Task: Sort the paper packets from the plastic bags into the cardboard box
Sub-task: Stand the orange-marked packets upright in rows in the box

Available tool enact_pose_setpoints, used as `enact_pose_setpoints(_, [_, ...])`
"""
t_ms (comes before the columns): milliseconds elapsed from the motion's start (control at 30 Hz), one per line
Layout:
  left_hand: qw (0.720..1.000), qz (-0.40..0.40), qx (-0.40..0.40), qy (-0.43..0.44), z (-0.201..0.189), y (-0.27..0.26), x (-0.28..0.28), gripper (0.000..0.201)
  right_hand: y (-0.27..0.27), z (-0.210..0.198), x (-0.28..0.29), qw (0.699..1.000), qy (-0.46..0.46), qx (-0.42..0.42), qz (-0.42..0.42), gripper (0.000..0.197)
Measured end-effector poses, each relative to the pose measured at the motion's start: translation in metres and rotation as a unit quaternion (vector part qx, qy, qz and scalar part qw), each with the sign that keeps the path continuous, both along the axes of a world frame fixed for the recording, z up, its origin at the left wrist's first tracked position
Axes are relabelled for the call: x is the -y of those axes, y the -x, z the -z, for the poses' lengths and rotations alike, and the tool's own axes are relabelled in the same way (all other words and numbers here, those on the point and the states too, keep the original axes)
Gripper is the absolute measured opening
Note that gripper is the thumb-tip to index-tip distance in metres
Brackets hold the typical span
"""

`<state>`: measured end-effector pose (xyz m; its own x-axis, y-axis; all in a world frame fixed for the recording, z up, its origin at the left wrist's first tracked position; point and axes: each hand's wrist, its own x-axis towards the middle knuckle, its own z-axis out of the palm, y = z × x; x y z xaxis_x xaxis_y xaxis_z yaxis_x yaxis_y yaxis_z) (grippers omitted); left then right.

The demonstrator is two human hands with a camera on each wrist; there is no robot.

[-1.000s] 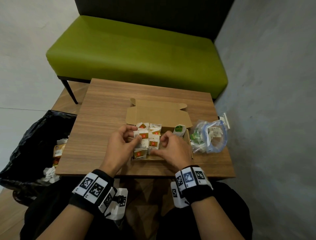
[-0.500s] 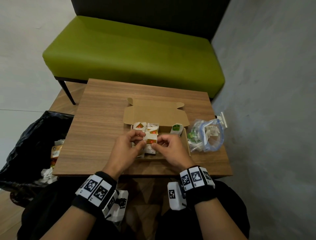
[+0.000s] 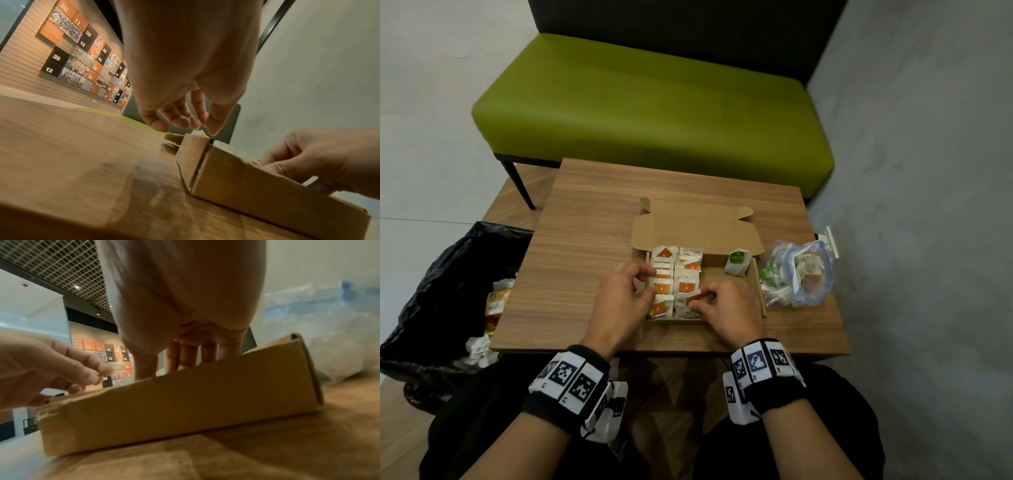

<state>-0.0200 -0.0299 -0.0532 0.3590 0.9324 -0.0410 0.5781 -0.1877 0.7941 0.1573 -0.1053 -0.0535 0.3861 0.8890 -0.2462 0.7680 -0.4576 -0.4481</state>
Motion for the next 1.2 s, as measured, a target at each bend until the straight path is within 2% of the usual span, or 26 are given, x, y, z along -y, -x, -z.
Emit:
enact_pose_setpoints(100, [0.999,0.013,-0.032,-0.003,0.0,0.001,0.002,0.026,-0.005,0.001,0.002,1.0,0.014,-0.002,0.015,0.032])
enact_pose_setpoints(267, [0.998,0.022,-0.064,0.008,0.001,0.002,0.002,0.026,-0.002,-0.001,-0.007,0.999,0.038,0.035,-0.009,0.039])
enact_pose_setpoints(400, [0.997,0.028,-0.066,0.021,0.001,0.002,0.003,0.025,0.007,-0.002,-0.012,0.996,0.041,0.079,-0.031,0.037])
enact_pose_setpoints(600, [0.997,0.028,-0.075,0.017,0.002,0.002,0.002,0.026,0.013,0.0,-0.009,0.994,0.025,0.109,-0.013,0.042])
enact_pose_setpoints(867, [0.994,0.044,-0.099,0.01,0.005,0.004,0.0,0.028,0.012,-0.014,-0.002,0.996,-0.039,0.076,0.014,0.041])
enact_pose_setpoints(1000, [0.993,0.042,-0.109,-0.009,0.003,0.001,0.002,0.024,-0.007,-0.039,0.015,0.993,-0.093,0.044,0.064,0.026])
enact_pose_setpoints(1100, [0.992,0.055,-0.108,-0.031,-0.006,-0.01,0.006,0.02,-0.034,-0.061,0.035,0.969,-0.198,0.061,0.134,0.014])
enact_pose_setpoints(1200, [0.989,0.093,-0.087,-0.072,-0.023,-0.032,0.018,0.022,-0.083,-0.072,0.055,0.912,-0.286,0.138,0.26,0.01])
